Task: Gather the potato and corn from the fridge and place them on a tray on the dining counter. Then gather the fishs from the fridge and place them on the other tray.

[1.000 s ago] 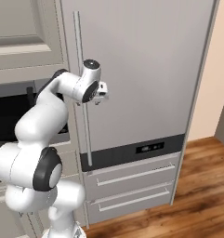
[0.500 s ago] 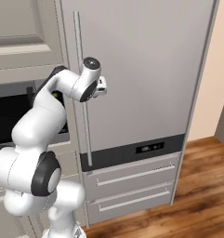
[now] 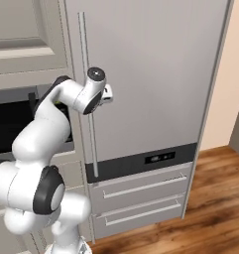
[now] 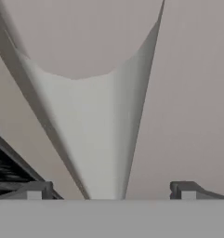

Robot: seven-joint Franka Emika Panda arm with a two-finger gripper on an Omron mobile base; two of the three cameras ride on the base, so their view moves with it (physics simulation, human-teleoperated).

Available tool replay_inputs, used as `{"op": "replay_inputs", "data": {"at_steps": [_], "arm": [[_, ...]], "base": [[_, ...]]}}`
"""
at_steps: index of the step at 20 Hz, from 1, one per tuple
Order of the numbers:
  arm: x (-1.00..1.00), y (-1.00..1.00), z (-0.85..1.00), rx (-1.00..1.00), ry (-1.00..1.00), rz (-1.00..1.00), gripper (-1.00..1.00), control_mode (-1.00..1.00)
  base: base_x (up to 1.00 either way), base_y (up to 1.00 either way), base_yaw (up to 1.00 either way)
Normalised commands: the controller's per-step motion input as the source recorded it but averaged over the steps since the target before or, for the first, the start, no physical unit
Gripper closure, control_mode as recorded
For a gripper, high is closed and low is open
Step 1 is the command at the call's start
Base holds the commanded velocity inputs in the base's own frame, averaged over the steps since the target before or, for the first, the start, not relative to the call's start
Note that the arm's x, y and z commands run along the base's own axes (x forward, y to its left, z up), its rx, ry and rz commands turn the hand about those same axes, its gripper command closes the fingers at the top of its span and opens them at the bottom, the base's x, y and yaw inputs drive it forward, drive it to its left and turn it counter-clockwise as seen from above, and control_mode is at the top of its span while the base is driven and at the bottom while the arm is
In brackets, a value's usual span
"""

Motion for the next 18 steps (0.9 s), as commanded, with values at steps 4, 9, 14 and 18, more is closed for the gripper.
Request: {"op": "replay_inputs", "data": {"at_steps": [4, 9, 14, 18], "arm": [[0.56, 0.03, -0.07, 0.02, -0.01, 0.08, 1.00, -1.00], [0.39, 0.09, -0.10, 0.02, -0.08, 0.02, 1.00, -1.00], [-0.22, -0.38, 0.09, 0.01, -0.01, -0.01, 1.00, -1.00], [-0.89, -1.00, 0.19, 0.17, -0.02, 0.00, 1.00, -1.00]], "base": [[0.00, 0.00, 0.00], [0.00, 0.00, 0.00], [0.00, 0.00, 0.00], [0.00, 0.00, 0.00]]}}
